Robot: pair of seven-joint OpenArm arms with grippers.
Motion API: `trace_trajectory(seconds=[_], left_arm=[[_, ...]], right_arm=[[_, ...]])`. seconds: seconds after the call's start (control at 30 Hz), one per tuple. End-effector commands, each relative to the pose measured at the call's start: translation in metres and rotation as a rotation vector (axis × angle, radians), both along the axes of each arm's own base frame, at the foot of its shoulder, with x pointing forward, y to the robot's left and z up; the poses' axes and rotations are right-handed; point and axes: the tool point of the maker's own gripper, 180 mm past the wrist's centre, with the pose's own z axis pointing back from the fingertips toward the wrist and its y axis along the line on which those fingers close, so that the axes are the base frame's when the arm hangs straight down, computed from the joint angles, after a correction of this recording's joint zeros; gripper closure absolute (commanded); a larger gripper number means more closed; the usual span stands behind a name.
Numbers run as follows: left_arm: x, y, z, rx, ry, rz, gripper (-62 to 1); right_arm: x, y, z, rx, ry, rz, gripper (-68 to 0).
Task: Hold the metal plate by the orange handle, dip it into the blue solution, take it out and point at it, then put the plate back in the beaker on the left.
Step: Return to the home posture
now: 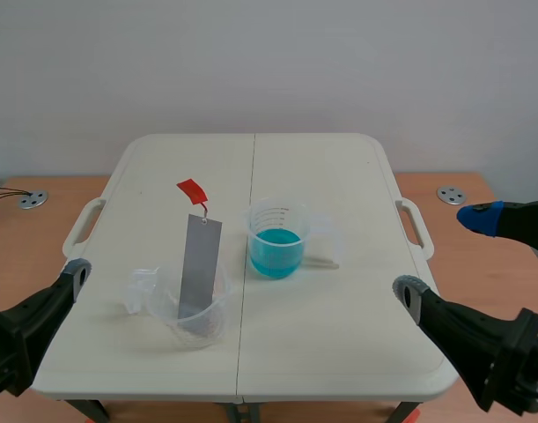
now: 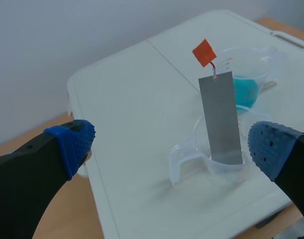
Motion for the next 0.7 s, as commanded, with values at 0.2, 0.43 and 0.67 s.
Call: trace_trajectory(seconds=[0.2, 0.43, 0.67], left_arm=[[0.0, -0.0024, 0.0049, -0.023, -0.021, -0.002, -62.3], [-0.0001, -0.0024, 0.0048, -0.023, -0.02, -0.002, -62.3], [-0.0001, -0.0023, 0.0046, -0.022, -0.019, -0.002, -62.3]], right_arm=[[0.0025, -0.0027, 0.0081, 0.002, -0.03, -0.023, -66.4], [0.0042, -0.0044, 0.0081, -0.001, -0.035, -0.037, -66.4], [0.0042, -0.0045, 0.0079, -0.002, -0.034, -0.037, -66.4]])
